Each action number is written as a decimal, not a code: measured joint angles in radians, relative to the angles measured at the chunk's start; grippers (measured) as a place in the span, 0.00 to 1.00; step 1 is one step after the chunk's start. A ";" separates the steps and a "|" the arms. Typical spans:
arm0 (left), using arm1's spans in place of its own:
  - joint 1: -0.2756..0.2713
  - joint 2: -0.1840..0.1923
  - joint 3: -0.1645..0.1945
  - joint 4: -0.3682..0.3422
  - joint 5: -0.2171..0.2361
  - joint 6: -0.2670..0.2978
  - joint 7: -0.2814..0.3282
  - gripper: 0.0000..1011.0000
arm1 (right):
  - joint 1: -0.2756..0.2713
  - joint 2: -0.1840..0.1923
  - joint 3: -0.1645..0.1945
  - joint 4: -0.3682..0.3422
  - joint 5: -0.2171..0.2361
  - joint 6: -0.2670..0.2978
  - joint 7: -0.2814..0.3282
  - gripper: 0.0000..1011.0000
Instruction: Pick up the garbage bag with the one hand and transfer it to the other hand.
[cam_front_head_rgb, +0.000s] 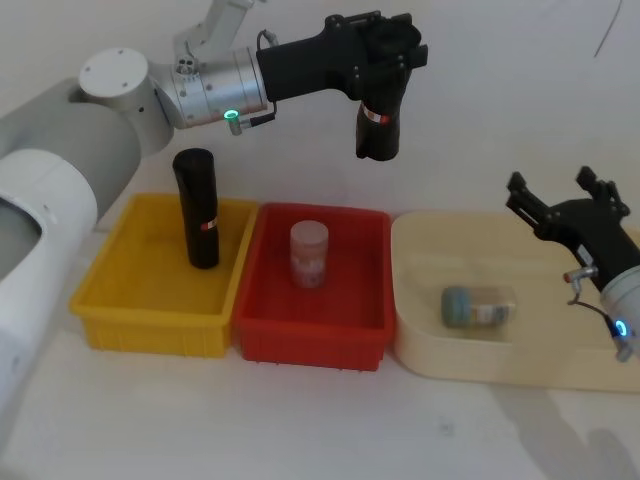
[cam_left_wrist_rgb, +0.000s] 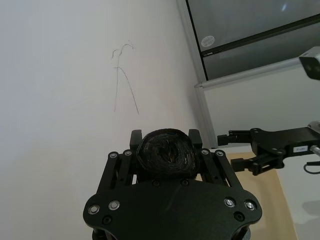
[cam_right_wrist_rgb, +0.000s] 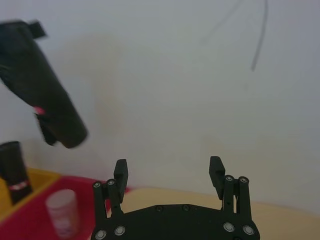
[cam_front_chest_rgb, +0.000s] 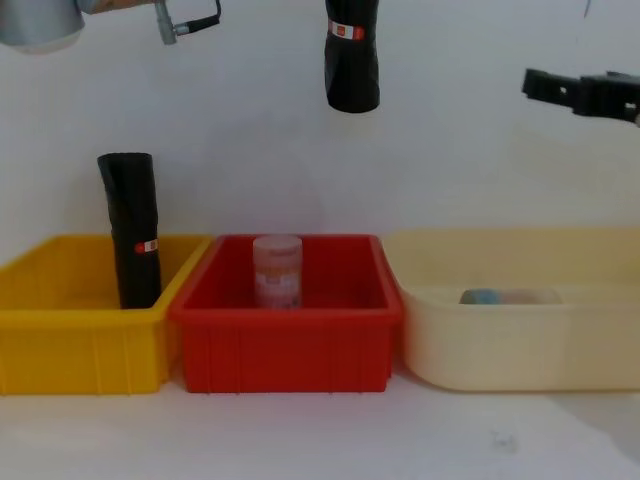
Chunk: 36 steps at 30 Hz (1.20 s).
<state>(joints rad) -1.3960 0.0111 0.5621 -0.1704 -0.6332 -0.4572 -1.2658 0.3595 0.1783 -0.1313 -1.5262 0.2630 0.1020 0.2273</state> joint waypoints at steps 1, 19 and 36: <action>-0.001 -0.001 0.000 0.001 0.000 -0.001 -0.001 0.53 | 0.000 -0.001 -0.002 -0.002 0.004 -0.004 0.005 0.99; -0.008 -0.007 0.001 0.018 -0.004 -0.008 -0.008 0.53 | 0.032 -0.057 -0.099 -0.011 0.066 -0.125 0.127 0.99; -0.009 -0.008 0.001 0.021 -0.005 -0.009 -0.009 0.53 | 0.113 -0.127 -0.187 0.123 0.002 -0.226 0.101 0.99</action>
<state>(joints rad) -1.4049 0.0031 0.5636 -0.1492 -0.6379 -0.4666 -1.2753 0.4724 0.0509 -0.3187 -1.4030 0.2652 -0.1240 0.3282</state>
